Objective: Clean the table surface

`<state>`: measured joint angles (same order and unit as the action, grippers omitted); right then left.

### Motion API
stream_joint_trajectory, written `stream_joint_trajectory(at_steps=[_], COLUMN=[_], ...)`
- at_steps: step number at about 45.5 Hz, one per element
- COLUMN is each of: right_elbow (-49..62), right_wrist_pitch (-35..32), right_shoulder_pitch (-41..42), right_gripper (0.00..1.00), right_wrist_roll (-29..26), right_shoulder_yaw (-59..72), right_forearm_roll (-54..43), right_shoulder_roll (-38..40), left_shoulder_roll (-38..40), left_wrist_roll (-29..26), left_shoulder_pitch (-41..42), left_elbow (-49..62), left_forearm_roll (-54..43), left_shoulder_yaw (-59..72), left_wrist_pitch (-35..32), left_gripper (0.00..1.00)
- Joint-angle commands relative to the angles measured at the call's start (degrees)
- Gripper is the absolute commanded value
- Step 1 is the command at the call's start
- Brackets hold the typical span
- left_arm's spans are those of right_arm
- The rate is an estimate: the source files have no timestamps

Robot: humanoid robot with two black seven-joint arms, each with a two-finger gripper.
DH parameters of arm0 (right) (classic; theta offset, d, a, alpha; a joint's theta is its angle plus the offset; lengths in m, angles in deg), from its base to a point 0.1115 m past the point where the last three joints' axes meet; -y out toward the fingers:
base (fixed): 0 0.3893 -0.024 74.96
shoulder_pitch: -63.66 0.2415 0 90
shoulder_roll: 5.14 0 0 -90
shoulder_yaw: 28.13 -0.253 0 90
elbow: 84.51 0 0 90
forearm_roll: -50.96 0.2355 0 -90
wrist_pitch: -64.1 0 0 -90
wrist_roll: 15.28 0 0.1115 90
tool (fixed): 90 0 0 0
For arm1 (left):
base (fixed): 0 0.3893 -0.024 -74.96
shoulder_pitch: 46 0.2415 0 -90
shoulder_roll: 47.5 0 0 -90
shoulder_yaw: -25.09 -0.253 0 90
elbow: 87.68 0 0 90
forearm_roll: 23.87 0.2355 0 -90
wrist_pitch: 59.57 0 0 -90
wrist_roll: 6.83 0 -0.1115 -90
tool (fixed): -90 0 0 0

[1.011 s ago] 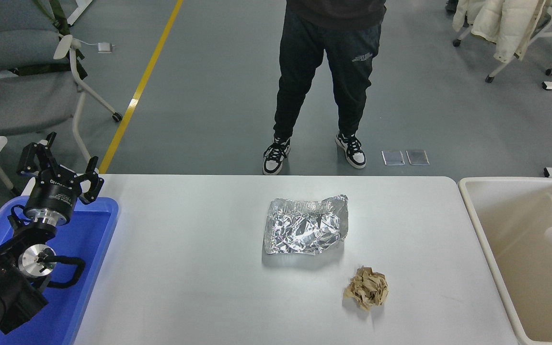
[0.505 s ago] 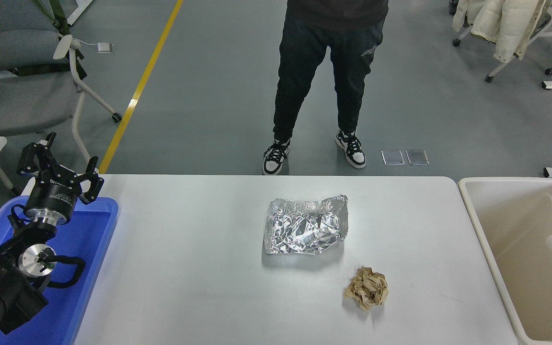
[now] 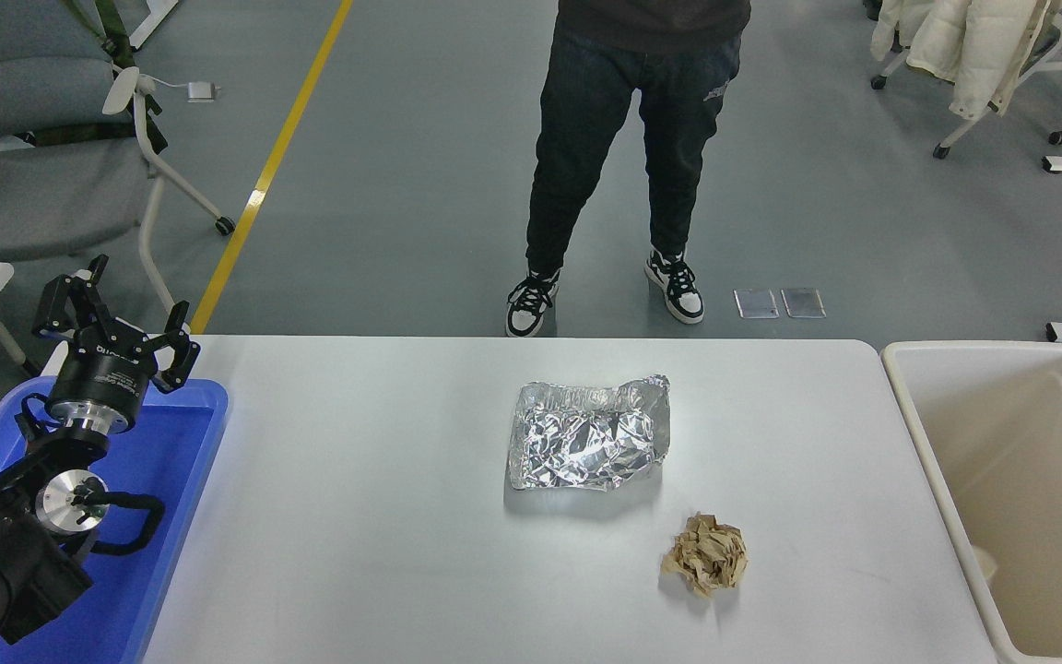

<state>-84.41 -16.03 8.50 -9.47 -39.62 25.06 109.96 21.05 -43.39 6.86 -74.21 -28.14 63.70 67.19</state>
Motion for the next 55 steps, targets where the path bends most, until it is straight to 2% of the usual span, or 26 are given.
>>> stream_joint_trajectory(at_steps=[1,5,14,24,28,39,43,49,55], right_elbow=[-1.32,-7.64,-22.32,-34.63,-38.15,-48.88,-48.97,-48.53,-47.82], right_wrist_pitch=[-0.55,-1.61,-1.78,-3.36,-7.48,-26.29,-27.71,-27.71,-27.45], right_shoulder_pitch=[0.23,0.49,-0.39,-2.05,-4.69,-15.06,-15.59,-15.42,-15.15], right_gripper=[0.99,0.99,0.99,0.99,0.99,0.99,0.99,0.99,0.99], right_wrist_roll=[0.25,0.16,0.25,0.43,0.6,1.04,3.41,11.05,15.8], right_shoulder_yaw=[-1.16,-7.56,-26.72,-33.77,-38.85,-57.58,-60.22,-60.67,-60.84], right_forearm_roll=[6.56,10.16,9.91,9.73,9.73,6.67,1.83,-4.85,-6.53], right_shoulder_roll=[2.32,5.21,8.56,10.58,10.76,6.99,3.56,-0.75,-3.83], left_shoulder_roll=[0.0,0.0,0.0,0.0,0.0,0.0,0.0,0.0,0.0], left_wrist_roll=[0.0,0.0,0.0,0.0,0.0,0.0,0.0,0.0,0.0], left_shoulder_pitch=[0.04,0.04,0.04,-0.05,-0.05,-0.05,-0.05,-0.05,-0.05], left_elbow=[-0.02,-0.02,-0.02,-0.02,-0.02,-0.02,-0.02,-0.02,-0.02], left_forearm_roll=[-0.03,-0.03,-0.03,-0.03,-0.03,-0.03,-0.03,-0.03,-0.03], left_shoulder_yaw=[0.05,0.05,0.05,0.05,0.05,0.05,0.05,0.05,0.05], left_wrist_pitch=[-0.03,-0.03,-0.03,-0.03,-0.03,-0.03,-0.03,-0.03,-0.03], left_gripper=[1.0,1.0,1.0,1.0,1.0,1.0,1.0,1.0,1.0])
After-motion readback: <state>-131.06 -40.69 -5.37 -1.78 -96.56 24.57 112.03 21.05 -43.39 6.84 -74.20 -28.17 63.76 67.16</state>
